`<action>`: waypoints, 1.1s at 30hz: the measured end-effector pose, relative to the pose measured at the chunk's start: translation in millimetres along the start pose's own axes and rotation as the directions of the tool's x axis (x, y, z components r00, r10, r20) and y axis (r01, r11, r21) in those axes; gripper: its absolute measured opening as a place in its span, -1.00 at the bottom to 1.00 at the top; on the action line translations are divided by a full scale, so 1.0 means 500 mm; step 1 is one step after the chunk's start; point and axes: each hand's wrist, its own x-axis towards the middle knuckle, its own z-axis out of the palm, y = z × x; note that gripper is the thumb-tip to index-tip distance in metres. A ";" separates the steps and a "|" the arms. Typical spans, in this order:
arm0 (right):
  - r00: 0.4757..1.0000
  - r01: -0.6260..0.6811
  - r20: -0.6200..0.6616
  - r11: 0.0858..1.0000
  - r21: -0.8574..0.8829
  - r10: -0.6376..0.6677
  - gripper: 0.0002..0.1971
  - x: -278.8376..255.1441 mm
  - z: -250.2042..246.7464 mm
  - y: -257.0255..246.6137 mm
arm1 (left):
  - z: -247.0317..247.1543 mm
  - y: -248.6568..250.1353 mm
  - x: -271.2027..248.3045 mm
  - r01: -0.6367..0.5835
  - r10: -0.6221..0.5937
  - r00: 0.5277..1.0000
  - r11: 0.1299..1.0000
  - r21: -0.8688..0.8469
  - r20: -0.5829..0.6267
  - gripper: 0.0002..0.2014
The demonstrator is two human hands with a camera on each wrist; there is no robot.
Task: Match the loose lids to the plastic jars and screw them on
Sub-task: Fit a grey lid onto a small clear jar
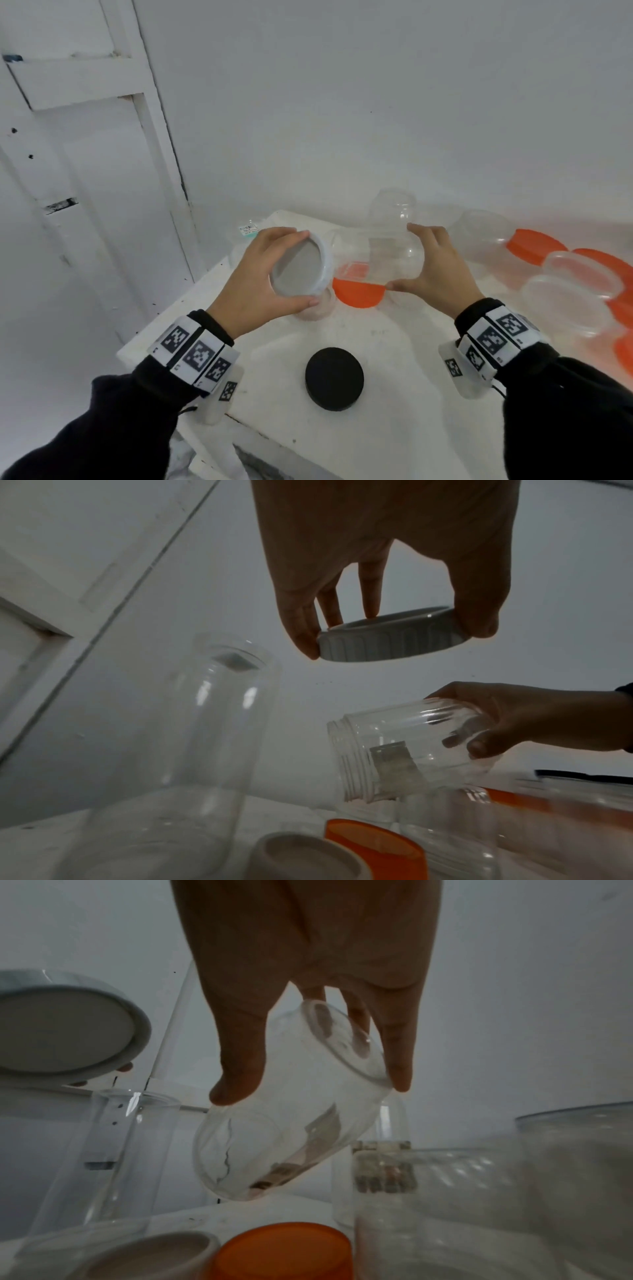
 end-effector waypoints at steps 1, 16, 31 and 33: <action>1.000 -0.019 -0.005 1.000 0.001 0.019 0.03 -0.012 -0.006 0.010 | 0.010 0.004 0.007 -0.013 0.013 1.000 1.000 -0.012 0.010 -0.19; 0.953 -0.276 -0.067 0.938 0.208 0.295 -0.13 -0.156 -0.080 0.124 | 0.152 0.074 0.066 -0.134 0.150 0.981 0.983 -0.127 0.125 -0.20; 0.921 -0.389 0.147 0.864 0.319 0.361 -0.05 -0.255 -0.085 0.199 | 0.235 0.160 0.091 -0.111 0.123 0.991 0.979 -0.171 0.059 -0.18; 0.914 -0.405 0.169 0.858 0.317 0.369 -0.05 -0.259 -0.086 0.209 | 0.246 0.168 0.094 -0.106 0.117 0.992 0.978 -0.178 0.054 -0.17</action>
